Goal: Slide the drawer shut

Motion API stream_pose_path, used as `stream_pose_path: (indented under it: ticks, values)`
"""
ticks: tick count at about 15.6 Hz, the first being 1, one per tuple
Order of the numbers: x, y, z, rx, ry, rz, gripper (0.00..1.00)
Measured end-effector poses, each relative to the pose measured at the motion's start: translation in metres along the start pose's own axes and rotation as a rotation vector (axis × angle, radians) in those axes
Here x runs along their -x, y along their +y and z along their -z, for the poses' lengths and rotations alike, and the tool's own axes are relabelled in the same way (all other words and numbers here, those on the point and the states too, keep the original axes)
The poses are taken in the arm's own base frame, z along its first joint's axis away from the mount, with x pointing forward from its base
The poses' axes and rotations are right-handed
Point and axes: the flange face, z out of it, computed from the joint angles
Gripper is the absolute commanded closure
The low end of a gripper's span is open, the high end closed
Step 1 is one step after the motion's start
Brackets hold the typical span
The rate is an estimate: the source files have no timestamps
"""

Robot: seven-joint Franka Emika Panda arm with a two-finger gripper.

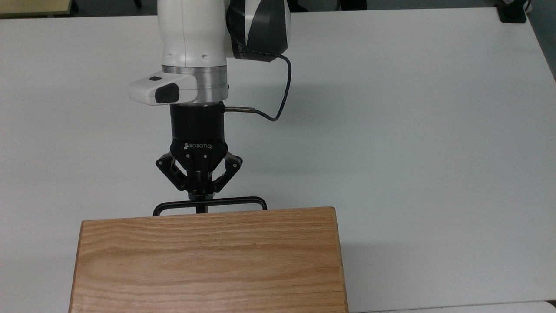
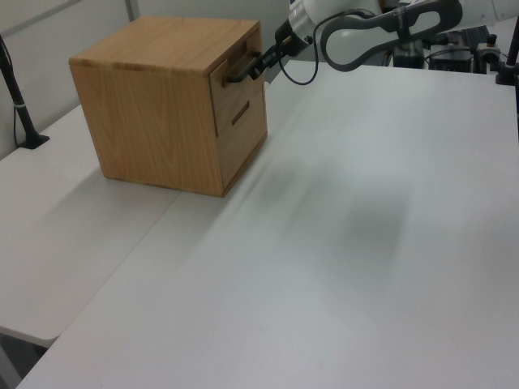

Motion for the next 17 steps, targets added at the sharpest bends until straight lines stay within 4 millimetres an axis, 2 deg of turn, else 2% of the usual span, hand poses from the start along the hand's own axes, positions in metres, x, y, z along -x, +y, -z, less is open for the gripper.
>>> stream_pose_path:
  ticks: [4, 6, 8, 13, 17]
  values:
    - [0.006, -0.004, 0.0, -0.005, -0.025, 0.002, 1.0]
    - [0.016, -0.006, 0.003, -0.009, -0.121, 0.003, 1.0]
    - [0.025, -0.008, 0.016, -0.013, -0.256, 0.003, 1.0]
    - [0.047, -0.003, 0.078, 0.047, -0.59, 0.08, 1.0]
    - [0.054, 0.002, 0.142, 0.079, -0.776, 0.093, 1.0]
